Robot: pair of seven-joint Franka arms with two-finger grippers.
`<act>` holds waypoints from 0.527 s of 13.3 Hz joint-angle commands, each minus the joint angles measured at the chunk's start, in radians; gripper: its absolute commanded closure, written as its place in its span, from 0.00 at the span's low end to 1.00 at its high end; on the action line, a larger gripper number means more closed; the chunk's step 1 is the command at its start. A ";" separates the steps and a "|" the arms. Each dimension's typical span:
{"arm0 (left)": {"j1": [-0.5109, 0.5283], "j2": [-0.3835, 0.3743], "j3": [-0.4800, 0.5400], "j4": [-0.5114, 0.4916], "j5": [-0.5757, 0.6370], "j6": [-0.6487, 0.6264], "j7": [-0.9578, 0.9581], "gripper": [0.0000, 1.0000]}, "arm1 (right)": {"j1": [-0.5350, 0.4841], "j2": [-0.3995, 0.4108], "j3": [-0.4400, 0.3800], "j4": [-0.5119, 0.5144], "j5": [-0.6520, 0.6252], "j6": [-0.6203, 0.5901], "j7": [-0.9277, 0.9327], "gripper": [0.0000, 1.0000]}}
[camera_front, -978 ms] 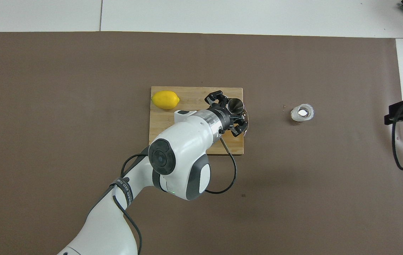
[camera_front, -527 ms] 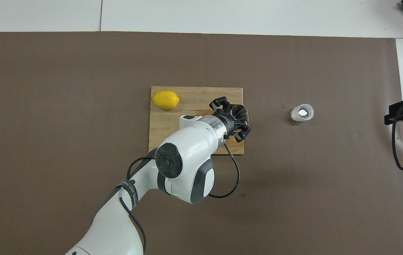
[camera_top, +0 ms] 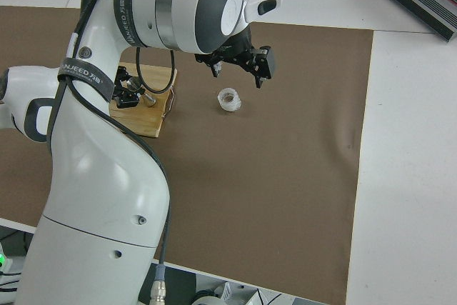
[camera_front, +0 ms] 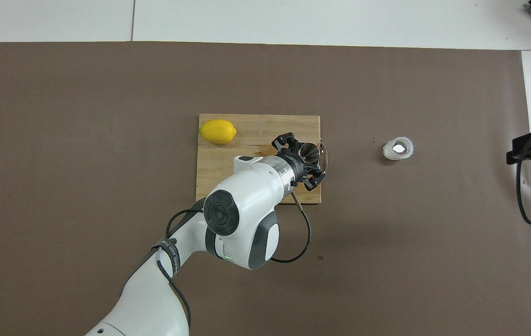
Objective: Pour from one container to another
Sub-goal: 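Lower the metal cup onto the board and open the left gripper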
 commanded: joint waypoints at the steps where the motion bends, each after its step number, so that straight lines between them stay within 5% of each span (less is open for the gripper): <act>1: -0.009 -0.007 0.010 -0.019 0.012 0.021 -0.012 0.88 | 0.005 -0.005 -0.007 -0.009 0.022 0.003 0.011 0.00; 4: -0.012 -0.007 0.010 -0.020 0.012 0.021 -0.012 0.77 | 0.005 -0.005 -0.007 -0.009 0.024 0.003 0.011 0.00; 7: -0.012 -0.007 0.010 -0.019 0.012 0.021 -0.012 0.77 | 0.005 -0.005 -0.009 -0.009 0.024 0.003 0.011 0.00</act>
